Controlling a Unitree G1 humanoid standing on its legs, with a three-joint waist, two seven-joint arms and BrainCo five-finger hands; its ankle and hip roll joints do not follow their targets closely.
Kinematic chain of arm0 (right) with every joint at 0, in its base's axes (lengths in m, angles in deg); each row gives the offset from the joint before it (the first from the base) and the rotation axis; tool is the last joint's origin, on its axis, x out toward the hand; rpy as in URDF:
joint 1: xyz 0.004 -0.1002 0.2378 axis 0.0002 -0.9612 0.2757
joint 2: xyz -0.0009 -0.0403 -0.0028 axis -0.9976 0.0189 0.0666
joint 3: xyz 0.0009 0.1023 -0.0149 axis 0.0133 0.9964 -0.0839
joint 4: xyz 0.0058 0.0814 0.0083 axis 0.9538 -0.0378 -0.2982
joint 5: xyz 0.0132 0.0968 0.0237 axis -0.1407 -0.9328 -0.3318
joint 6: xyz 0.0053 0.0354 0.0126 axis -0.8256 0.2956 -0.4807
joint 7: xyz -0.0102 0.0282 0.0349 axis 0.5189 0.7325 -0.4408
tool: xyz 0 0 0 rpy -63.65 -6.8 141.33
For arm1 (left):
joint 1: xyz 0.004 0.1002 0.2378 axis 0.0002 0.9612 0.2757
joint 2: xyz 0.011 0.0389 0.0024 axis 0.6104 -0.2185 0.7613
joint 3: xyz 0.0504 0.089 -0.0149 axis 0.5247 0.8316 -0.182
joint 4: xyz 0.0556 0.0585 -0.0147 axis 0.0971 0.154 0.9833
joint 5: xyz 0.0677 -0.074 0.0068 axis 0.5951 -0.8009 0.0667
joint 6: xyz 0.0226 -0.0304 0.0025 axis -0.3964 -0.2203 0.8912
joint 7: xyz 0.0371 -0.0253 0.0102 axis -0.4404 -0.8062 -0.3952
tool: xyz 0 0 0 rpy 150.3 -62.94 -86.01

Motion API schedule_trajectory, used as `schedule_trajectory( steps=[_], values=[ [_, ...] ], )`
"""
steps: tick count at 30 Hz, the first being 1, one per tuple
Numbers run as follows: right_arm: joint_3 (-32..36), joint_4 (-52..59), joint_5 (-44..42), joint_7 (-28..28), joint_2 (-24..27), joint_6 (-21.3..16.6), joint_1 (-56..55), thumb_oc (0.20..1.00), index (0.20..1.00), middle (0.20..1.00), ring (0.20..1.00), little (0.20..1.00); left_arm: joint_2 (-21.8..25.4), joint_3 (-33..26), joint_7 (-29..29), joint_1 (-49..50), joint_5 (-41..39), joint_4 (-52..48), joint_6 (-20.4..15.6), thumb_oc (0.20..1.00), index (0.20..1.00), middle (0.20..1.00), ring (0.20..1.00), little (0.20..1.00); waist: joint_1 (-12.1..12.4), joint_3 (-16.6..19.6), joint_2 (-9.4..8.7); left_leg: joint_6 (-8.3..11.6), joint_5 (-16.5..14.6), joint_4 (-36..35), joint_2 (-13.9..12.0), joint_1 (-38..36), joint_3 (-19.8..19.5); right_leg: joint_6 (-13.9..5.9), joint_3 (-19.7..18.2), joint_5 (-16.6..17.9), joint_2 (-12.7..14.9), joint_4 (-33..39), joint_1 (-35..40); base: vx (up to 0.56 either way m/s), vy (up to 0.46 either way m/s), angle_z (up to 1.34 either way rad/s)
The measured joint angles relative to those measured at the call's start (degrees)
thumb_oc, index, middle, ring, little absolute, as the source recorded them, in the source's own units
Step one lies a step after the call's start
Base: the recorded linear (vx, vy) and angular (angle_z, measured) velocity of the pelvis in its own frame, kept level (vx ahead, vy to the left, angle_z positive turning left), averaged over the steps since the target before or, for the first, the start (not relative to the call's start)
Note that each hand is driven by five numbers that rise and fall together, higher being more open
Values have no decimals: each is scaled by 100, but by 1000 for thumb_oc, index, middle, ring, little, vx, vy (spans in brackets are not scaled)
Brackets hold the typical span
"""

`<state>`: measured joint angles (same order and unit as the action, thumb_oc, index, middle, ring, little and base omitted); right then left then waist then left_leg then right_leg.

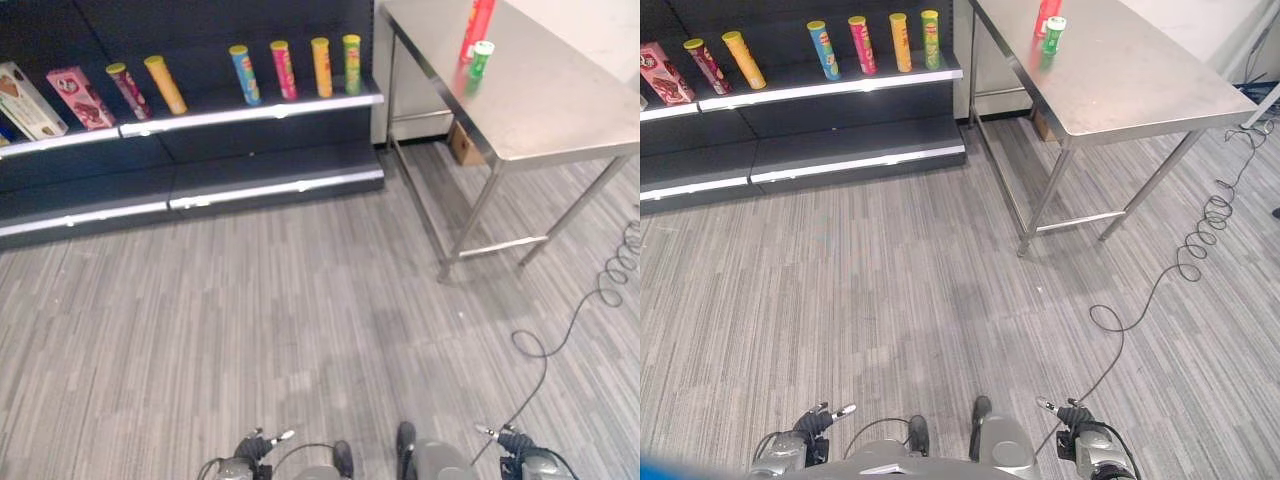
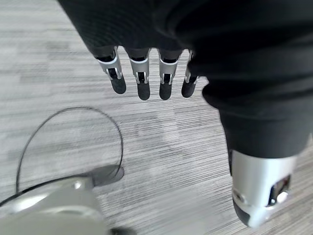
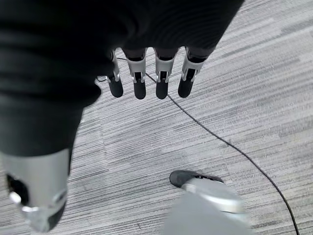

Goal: Put the goods on the table back onto the shelves and tidy them up.

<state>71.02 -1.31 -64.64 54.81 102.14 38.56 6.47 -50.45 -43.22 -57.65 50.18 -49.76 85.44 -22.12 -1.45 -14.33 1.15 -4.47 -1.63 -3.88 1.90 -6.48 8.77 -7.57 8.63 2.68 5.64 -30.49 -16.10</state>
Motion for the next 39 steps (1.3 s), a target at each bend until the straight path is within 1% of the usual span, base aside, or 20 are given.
schedule_trajectory(
  steps=[1, 3, 7, 12, 13, 16, 20, 21, 23, 24, 25, 26, 28, 29, 31, 33, 34, 36, 38, 39],
  values=[
    [-1, 103, 0, -6, 48, -5, 67, 1000, 1000, 1000, 1000, 1000, 3, 25, -2, -46, 0, -21, -18, 1000, 1000, 1000, 1000, 1000, -16, -118, -40, -28, -174, 320, -16, 188, 1, -139, -110, -104, 170, -669, -375, 312, -20, 8],
    [34, 101, 0, -5, 68, 34, -23, 1000, 1000, 1000, 1000, 1000, -56, 123, -15, -49, -1, -73, -30, 1000, 1000, 1000, 1000, 1000, -180, -134, 127, -130, -239, 275, -45, 209, -54, -144, -120, -251, 215, 449, -395, 258, -50, 19],
    [34, 257, 17, -3, 47, 30, -30, 1000, 1000, 1000, 1000, 1000, -16, 94, -14, -77, -4, 0, -28, 1000, 1000, 1000, 1000, 1000, -315, -223, -96, -177, -206, 182, 78, 122, -293, -391, 131, -124, 410, 3504, 244, 307, -81, 15],
    [36, 283, 187, 4, 50, 27, -151, 1000, 1000, 1000, 1000, 1000, -43, 54, -37, -29, 0, -15, -82, 1000, 1000, 1000, 1000, 1000, -337, -167, -353, 179, -450, -139, 65, -507, -659, -363, 654, 218, 433, 3611, 537, 326, -98, 36],
    [41, 292, 195, 3, 72, 30, -208, 1000, 1000, 1000, 1000, 1000, -56, 54, -41, -40, 0, -4, -82, 1000, 1000, 1000, 1000, 1000, -325, -142, -382, 305, -535, -137, 33, -608, -784, -232, 579, 456, 412, 3602, 651, 412, -174, 61],
    [39, 481, 209, 1, 246, 16, -220, 1000, 1000, 1000, 1000, 1000, -186, 65, -49, 76, 3, -22, -82, 1000, 1000, 1000, 1000, 1000, -472, 83, 50, 642, -685, -112, -575, -849, -990, -186, 636, 604, -117, 3599, 1024, 421, -202, 63],
    [-12, 883, 213, 8, 533, -93, -126, 1000, 1000, 1000, 1000, 1000, -283, 76, -53, 200, 4, -30, -112, 1000, 1000, 1000, 1000, 1000, -437, 469, 76, 961, -641, 628, -911, -881, -1094, 634, 779, 418, -486, 3604, 1574, 341, -193, 30],
    [-18, 1053, 212, 9, 614, -162, -115, 1000, 1000, 1000, 1000, 1000, -280, 67, -52, 155, 3, -9, -113, 1000, 1000, 1000, 1000, 1000, -450, 486, 46, 1300, -731, 1178, -967, -608, -1107, 853, 866, 373, -505, 3570, 1645, 317, -227, 13],
    [-18, 1113, 210, 9, 650, -172, -57, 1000, 1000, 1000, 1000, 1000, -295, 43, -54, 131, 0, -19, -112, 1000, 1000, 1000, 1000, 1000, -470, 497, 24, 1529, -499, 1459, -998, -466, -1112, 932, 877, 254, -572, 3526, 1711, 375, -303, 28],
    [12, 1126, 208, 11, 600, -183, -151, 1000, 1000, 1000, 1000, 1000, -258, -31, -54, 41, -4, -24, -118, 1000, 1000, 1000, 1000, 1000, -586, 452, -161, 1655, -558, 2729, -1016, 163, -983, 924, 879, -80, -525, 3535, 1895, 222, -227, 60],
    [-14, 1061, 208, 18, 526, -158, -227, 1000, 1000, 1000, 1000, 1000, -240, -107, -41, -55, -13, -9, -113, 1000, 1000, 1000, 1000, 1000, -545, 437, -241, 1588, -169, 4361, -1226, 928, -651, 1020, 969, -181, -620, 3601, 2056, 201, -189, 35],
    [-73, 985, 207, 25, 457, -159, -269, 1000, 1000, 1000, 1000, 1000, -223, -115, -42, 15, -13, -5, -107, 1000, 1000, 1000, 1000, 1000, -414, 445, -295, 1513, 264, 5077, -1388, 1267, -659, 1192, 896, -280, -724, 3589, 2192, 192, -126, -23],
    [-194, 692, 203, 43, 310, -165, -206, 1000, 1000, 1000, 1000, 1000, -183, -115, -62, 68, -49, 4, -72, 1000, 1000, 1000, 1000, 1000, -280, 426, -461, 1431, 265, 5706, -1481, 1798, -489, 1334, 744, -387, -761, 3597, 2347, 219, -31, -40],
    [-189, 512, 202, 72, 239, -145, -144, 1000, 1000, 1000, 1000, 1000, -132, -95, -57, -3, -124, -1, -78, 1000, 1000, 1000, 1000, 1000, -276, 411, -536, 1379, 137, 5632, -1454, 2077, -319, 1338, 734, -427, -721, 3596, 2349, 314, 69, -26],
    [-235, 207, 201, 98, 19, -52, 63, 1000, 1000, 1000, 1000, 1000, -23, -93, -48, -185, -169, -19, -74, 1000, 1000, 1000, 1000, 1000, -226, 138, -651, 1149, 51, 2779, -1422, 2253, 55, 1165, 567, -535, -585, 3602, 2608, 491, 243, -41],
    [-408, 159, 211, 104, 64, -33, -48, 1000, 1000, 1000, 1000, 1000, -64, -80, -49, -189, -192, -24, -82, 1000, 1000, 1000, 1000, 1000, -121, 81, -430, 1237, 419, 310, -1285, 2205, -660, 814, 451, -766, -610, 3622, 2872, 427, 221, -39],
    [-412, 46, 212, 103, 102, -26, -27, 1000, 1000, 1000, 1000, 1000, -71, -86, -48, -243, -195, -10, -76, 1000, 1000, 1000, 1000, 1000, -104, 29, -297, 1244, 452, -204, -1261, 2223, -1046, 764, 411, -835, -645, 3612, 2977, 318, 188, -26],
    [-399, -46, 213, 102, 154, -14, -113, 1000, 1000, 1000, 1000, 1000, -70, -92, -32, -136, -198, -3, -77, 1000, 1000, 1000, 1000, 1000, 36, 5, -172, 1245, 520, -161, -1172, 2210, -1252, 643, 236, -953, -565, 3610, 3174, 377, 254, -51],
    [-391, -30, 224, 103, 205, -81, -192, 1000, 1000, 1000, 1000, 1000, -68, -120, -15, 30, -223, 100, -78, 1000, 1000, 1000, 1000, 1000, 8, 18, -165, 1241, 514, -73, -1050, 2117, -1047, 444, 147, -1201, -410, 3619, 3431, 217, 187, -44],
    [-393, -84, 230, 104, 192, -35, -208, 1000, 1000, 1000, 1000, 1000, -44, -114, -13, 55, -224, 223, -69, 1000, 1000, 1000, 1000, 1000, 56, 38, -156, 1166, 806, 92, -992, 2025, -910, 320, -36, -1310, -354, 3634, 3558, 228, 229, -41]
  ],
)
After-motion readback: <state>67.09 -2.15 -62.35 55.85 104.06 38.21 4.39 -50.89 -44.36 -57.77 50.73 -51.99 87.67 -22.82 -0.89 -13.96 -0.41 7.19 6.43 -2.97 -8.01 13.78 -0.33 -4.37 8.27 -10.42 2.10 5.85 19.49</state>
